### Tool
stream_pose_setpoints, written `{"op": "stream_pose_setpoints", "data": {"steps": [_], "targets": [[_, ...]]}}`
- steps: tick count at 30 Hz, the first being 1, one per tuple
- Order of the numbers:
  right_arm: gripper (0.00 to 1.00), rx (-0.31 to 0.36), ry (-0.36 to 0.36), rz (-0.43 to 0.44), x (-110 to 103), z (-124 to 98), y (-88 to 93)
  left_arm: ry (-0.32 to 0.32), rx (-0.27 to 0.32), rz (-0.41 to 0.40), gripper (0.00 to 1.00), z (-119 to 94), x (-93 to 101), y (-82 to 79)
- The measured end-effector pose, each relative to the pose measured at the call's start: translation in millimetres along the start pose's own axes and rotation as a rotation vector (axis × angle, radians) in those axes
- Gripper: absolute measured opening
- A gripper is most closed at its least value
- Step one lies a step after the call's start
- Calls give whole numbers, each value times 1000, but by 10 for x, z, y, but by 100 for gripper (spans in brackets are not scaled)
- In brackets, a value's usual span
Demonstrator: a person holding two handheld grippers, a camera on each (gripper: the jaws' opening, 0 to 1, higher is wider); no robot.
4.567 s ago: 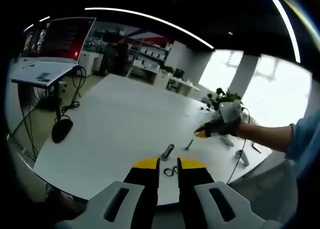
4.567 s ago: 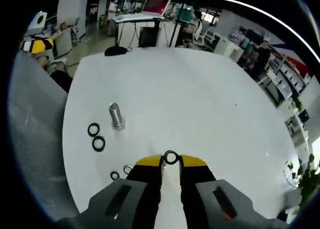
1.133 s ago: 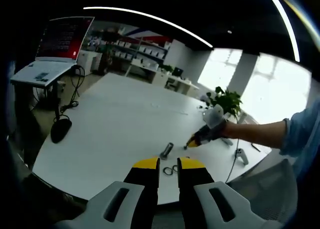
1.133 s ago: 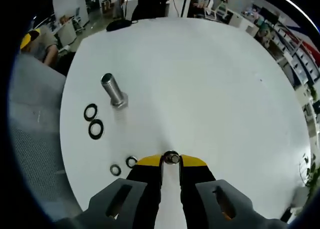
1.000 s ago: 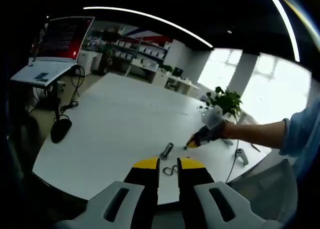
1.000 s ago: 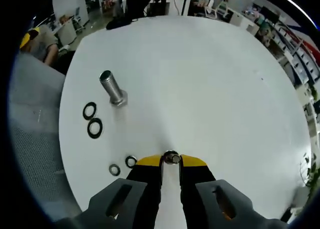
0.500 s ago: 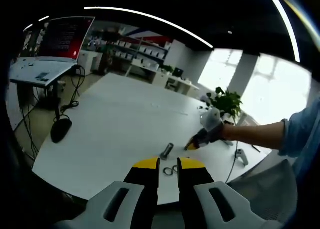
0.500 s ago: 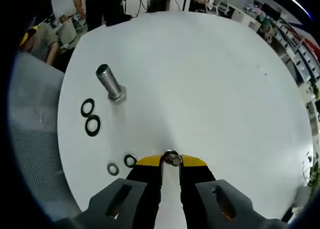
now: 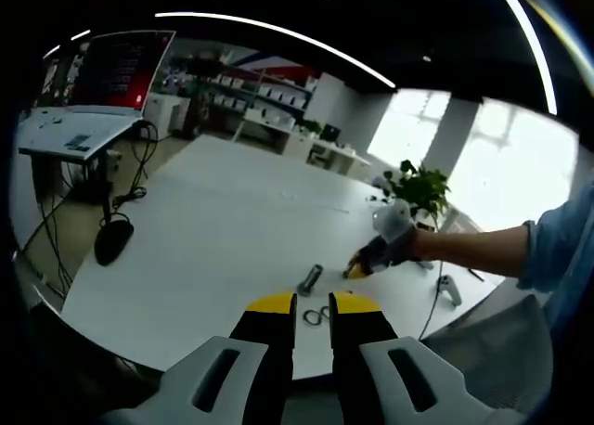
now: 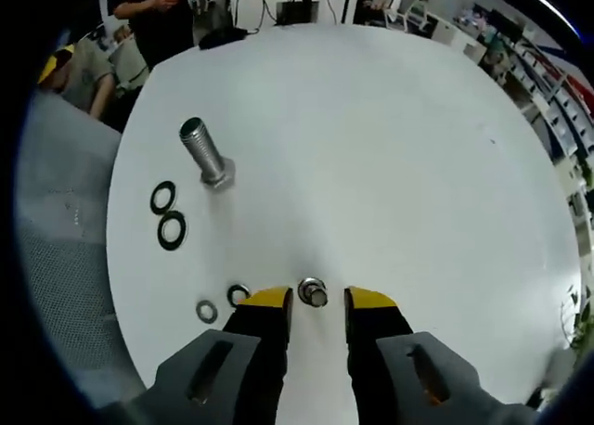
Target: Place the washer onto the threaded stud by aligning its center hole with the stud, sliding it down to the base, and recovering from edge contact or off-axis alignment until the washer reaches the visible bottom stop.
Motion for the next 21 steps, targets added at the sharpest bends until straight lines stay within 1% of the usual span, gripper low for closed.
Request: {"op": "stream_pose_setpoints", "data": {"steps": [2, 5, 8, 13, 21], "targets": [[31, 9, 13, -2, 8, -40, 5, 1, -1, 1, 11, 1, 1, 0], [33, 24, 26, -8, 8, -118, 5, 3, -2, 2, 11, 2, 4, 0], [35, 55, 40, 6, 15, -218, -10, 3, -2, 2, 11, 2, 6, 2], [35, 110, 50, 43, -14, -420, -14, 4, -2, 3, 11, 0, 5, 6], [35, 182, 55, 85, -80, -655, -36, 4, -1, 3, 11, -2, 5, 7]]}}
Point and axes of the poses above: the point that each gripper's makers call its tool centre point, and the gripper's own axes: z roughly forward along the fingers, x roughly to its right, y roughly out of its underside, the point moved 4 cm from there along -z, roughly backward along the fingers, and after that the axes turned 3 degrees about y, right-handed, at the moved point
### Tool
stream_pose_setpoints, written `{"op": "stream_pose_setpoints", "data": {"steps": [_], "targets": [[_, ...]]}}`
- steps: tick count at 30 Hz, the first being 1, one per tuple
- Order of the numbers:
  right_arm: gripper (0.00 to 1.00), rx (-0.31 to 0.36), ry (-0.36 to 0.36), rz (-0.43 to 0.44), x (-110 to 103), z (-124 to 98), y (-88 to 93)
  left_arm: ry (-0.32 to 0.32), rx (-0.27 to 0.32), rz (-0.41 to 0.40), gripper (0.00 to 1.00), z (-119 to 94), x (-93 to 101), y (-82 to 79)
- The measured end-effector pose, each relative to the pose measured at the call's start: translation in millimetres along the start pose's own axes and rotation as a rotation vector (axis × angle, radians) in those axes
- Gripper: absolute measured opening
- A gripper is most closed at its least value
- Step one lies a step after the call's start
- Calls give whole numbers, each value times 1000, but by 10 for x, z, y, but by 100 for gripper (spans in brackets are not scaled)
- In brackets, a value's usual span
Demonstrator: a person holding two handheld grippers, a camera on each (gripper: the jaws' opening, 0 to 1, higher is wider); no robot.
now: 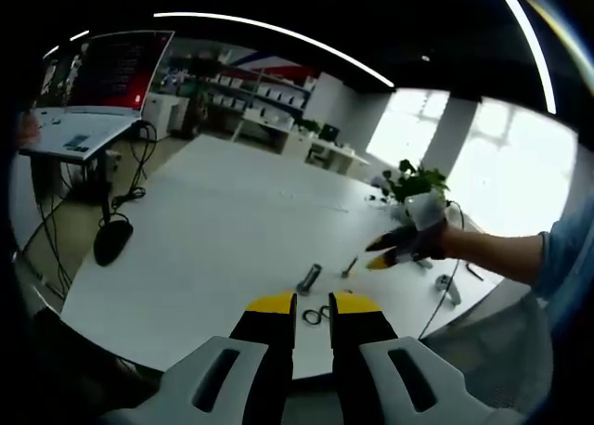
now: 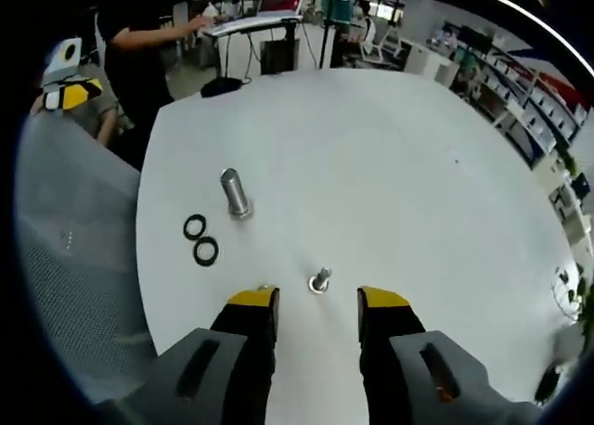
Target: Place the washer onto the threaded stud by aligning its center hole with the stud, sliding it down to the base, and recovering from edge contact or off-axis alignment until the washer reaches the visible bottom stop.
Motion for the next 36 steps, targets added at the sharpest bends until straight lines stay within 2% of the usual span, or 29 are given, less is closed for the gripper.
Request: {"op": "stream_pose_setpoints", "data": {"steps": [7, 11, 26, 36], "targets": [[33, 45, -15, 27, -125, -149, -37, 2, 0, 2, 11, -2, 5, 4], [32, 46, -30, 34, -222, -177, 5, 1, 2, 1, 11, -7, 0, 2], [32, 21, -79, 48, -466, -146, 223, -1, 5, 1, 11, -14, 3, 2], [32, -31, -120, 16, -598, -29, 337, -1, 4, 1, 11, -12, 6, 3]]}}
Point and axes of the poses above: the point that each gripper's makers call its tool centre point, and the gripper's own axes: z roughly forward along the fingers, x roughly to its right, y roughly out of its underside, the point moved 4 cm from there along -z, roughly backward along the fingers, and after that the axes turned 3 degrees about y, right-handed, at the moved point
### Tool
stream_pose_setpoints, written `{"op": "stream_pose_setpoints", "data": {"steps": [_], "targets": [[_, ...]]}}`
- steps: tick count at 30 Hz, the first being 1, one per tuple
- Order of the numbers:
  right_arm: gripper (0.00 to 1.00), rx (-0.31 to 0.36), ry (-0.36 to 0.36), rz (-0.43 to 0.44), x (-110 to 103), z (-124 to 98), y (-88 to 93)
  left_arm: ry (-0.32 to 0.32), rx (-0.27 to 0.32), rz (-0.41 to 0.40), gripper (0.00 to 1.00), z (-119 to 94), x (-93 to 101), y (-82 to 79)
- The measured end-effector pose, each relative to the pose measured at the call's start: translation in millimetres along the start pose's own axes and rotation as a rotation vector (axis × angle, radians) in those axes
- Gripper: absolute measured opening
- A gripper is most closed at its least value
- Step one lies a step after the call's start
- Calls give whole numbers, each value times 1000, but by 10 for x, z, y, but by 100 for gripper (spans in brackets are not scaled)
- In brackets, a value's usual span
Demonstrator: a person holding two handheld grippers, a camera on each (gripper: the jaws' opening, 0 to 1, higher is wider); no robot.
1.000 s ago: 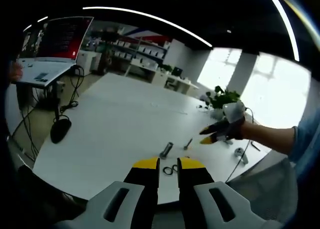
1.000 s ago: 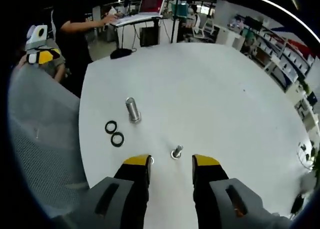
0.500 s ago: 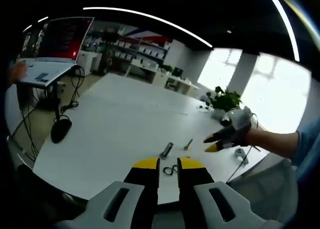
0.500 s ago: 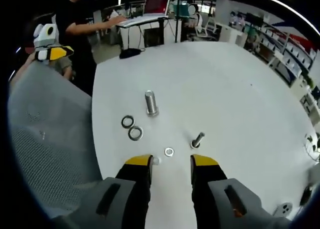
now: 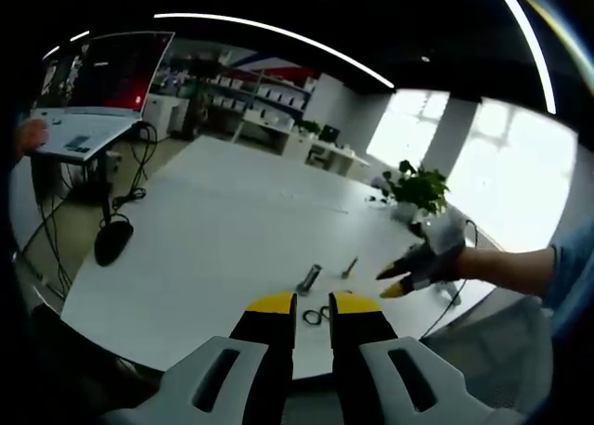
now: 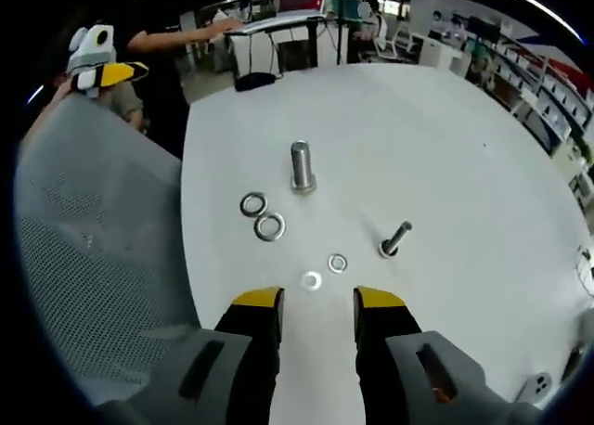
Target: Place the washer onto the threaded stud by aligning its center hole with the stud, sliding it down to the base, and recovering from edge contact or off-axis alignment until the washer reaches the visible bottom stop.
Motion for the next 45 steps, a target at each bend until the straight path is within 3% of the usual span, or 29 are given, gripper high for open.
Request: {"op": "stream_pose_setpoints", "data": {"steps": [28, 45], "targets": [[29, -95, -53, -92, -175, 274, 87, 2, -3, 1, 11, 2, 1, 2], [25, -170, -75, -166, -112, 477, 73, 4, -5, 3, 11, 5, -1, 1]]}}
Point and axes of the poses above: the point that each gripper's makers call its tool centre point, and the gripper's own axes: z roughly forward along the fingers, x roughly to its right, y roughly out of its underside, the point moved 4 cm from there along -z, roughly backward along the fingers, and after that the axes turned 3 degrees about y, right-handed, at the moved point
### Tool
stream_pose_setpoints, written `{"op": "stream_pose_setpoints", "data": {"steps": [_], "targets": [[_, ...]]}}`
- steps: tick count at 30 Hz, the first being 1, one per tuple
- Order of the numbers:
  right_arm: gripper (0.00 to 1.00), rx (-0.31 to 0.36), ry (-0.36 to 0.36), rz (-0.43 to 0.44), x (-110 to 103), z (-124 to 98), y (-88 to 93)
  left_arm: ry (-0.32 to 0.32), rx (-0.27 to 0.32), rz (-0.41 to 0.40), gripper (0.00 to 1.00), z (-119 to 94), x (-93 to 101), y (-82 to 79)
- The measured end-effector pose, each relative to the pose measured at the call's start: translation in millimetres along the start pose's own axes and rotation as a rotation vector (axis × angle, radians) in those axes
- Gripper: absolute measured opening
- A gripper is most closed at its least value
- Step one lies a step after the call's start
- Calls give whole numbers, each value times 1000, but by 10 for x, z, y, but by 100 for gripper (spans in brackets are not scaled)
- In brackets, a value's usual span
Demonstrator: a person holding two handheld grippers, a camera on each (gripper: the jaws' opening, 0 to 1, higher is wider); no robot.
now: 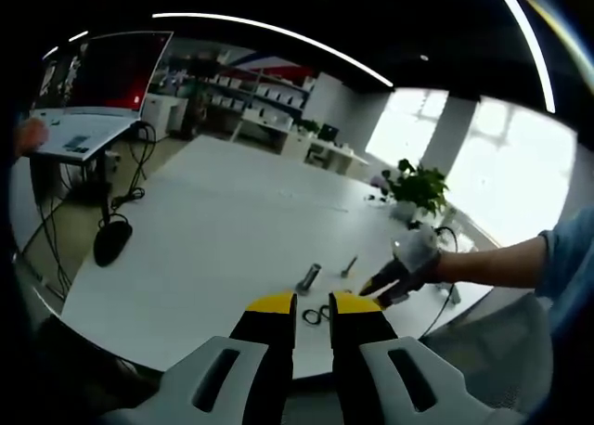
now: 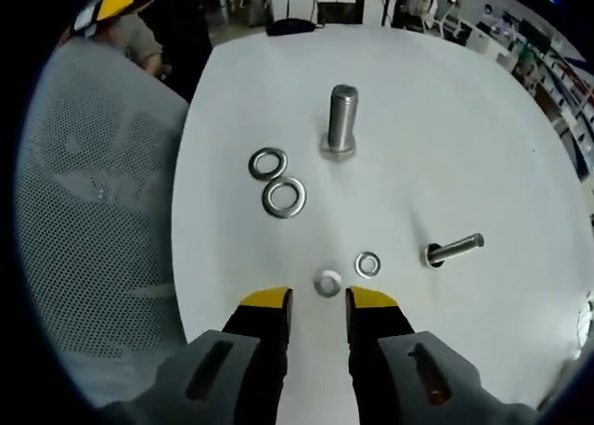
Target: Place the washer onto the threaded stud by aligning its center hole with the stud, sliding it down to the base, and recovering from edge contact or off-axis alignment until the washer reaches the visible bottom stop.
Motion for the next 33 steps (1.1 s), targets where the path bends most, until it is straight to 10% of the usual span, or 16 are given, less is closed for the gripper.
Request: {"op": "stream_pose_setpoints", "data": {"steps": [33], "targets": [[21, -58, -10, -61, 67, 61, -14, -6, 2, -3, 11, 1, -6, -4]]}}
Point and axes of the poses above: the point that each gripper's makers call its tool centre point, and the gripper's own axes: z roughly forward along the fingers, x roughly to its right, y roughly out of its underside, the point moved 4 cm from there along -z, roughly backward along the fingers, and after that the axes turned 3 degrees about y, right-handed, at the moved point
